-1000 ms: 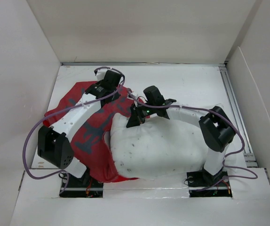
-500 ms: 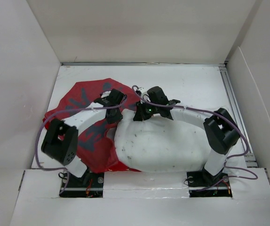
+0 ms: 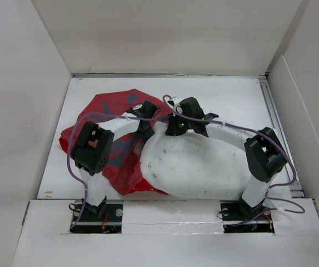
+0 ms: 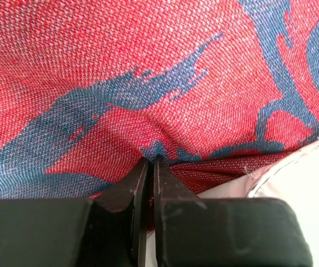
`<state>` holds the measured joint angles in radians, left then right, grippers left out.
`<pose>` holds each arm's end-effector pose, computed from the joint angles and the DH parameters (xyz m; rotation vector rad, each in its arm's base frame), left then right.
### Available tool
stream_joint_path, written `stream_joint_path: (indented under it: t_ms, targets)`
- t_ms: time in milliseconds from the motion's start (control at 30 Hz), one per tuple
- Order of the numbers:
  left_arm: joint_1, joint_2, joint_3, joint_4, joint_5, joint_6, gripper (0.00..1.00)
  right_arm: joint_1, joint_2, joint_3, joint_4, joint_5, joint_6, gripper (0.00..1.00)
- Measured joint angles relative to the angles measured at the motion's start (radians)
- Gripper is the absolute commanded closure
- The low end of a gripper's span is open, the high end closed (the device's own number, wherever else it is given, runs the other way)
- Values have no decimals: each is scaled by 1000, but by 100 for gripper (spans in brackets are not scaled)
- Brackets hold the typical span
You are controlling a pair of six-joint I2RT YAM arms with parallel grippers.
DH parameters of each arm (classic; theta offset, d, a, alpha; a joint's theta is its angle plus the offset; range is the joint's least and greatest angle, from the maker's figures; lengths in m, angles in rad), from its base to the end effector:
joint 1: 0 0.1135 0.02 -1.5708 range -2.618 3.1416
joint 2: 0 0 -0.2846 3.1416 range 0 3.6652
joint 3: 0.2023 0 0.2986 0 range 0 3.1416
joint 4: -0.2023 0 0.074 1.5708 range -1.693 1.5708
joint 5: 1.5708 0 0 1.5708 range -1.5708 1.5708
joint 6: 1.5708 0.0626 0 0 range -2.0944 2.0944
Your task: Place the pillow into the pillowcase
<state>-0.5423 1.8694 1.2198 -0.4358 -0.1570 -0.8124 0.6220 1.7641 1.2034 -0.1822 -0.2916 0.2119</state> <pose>0.3788 -0.2168 0.1362 -0.4089 2.6251 -0.2493 0.3576 0.2785 0.1974 -0.6383 2.3110 0.7469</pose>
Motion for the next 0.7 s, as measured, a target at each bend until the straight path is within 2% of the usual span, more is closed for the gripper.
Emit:
stream_joint_path:
  t_ms: [200,433,700]
  targets:
    - [13,168,246,-46,14,3,100,-79,19,47,-4,-19,-40,100]
    - [96,436,700,-150,-17,28,100,-178,93,181,34,-29,-112,100]
    - [182,422,871,-232,-111,104,100,-182,50,177,144,2,-185,100]
